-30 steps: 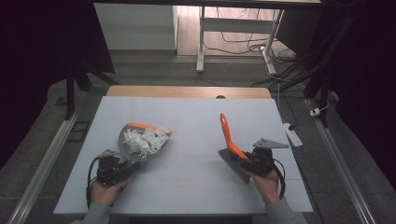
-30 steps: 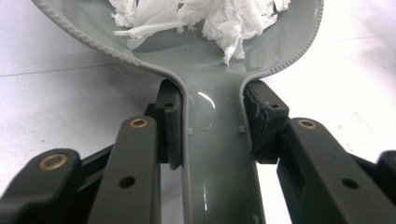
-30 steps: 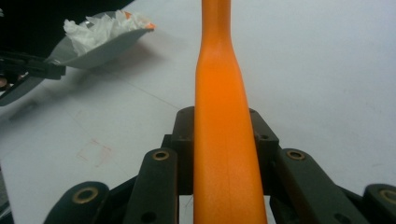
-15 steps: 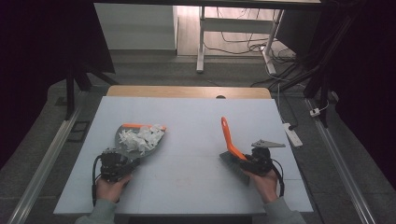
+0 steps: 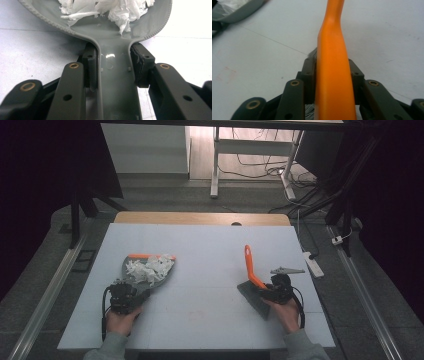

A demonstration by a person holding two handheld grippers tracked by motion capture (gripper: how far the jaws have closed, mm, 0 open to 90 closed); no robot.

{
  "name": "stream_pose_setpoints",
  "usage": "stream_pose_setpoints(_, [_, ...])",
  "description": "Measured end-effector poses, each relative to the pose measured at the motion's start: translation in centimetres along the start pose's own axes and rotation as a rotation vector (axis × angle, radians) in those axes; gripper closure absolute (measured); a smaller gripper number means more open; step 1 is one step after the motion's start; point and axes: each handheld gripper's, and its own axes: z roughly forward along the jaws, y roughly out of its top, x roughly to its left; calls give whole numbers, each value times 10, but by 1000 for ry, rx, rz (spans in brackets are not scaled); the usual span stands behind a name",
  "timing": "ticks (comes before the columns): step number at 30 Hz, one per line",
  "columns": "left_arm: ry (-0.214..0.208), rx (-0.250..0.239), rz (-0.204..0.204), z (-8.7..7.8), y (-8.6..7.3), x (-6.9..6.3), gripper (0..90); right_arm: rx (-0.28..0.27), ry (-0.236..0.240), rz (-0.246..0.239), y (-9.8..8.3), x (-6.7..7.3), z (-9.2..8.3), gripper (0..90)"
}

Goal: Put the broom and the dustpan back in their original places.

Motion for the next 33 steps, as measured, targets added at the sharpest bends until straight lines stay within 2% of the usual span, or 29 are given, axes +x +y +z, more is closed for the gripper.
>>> stream_pose_setpoints(3, [-8,1,5,0,0,0,598,9,-26,-22,1,-2,1,605])
stream_pose_setpoints(6, [-17,3,14,0,0,-1,566,24,-44,-22,2,-5,2,568])
stream_pose_setpoints(13, [-25,0,31,-1,0,-2,384,64,-81,-24,2,-8,7,466])
stream_pose_setpoints(16, [-33,-13,52,-5,-1,-3,331,70,-96,-17,2,-10,8,439])
stream_pose_setpoints(20, [-57,-12,106,-12,-3,-3,290,75,-102,9,2,-12,8,419])
stream_pose_setpoints(25, [-75,-25,179,-24,-5,-2,255,79,-119,16,2,-12,7,395])
stream_pose_setpoints(27, [-86,-32,205,-29,-5,-1,244,69,-151,2,3,-12,5,377])
stream_pose_setpoints(31, [-129,-25,265,-34,-6,1,248,31,-151,-5,4,-13,-3,377])
stream_pose_setpoints(33, [-151,-27,293,-36,-6,2,256,3,-151,-29,3,-10,-8,375])
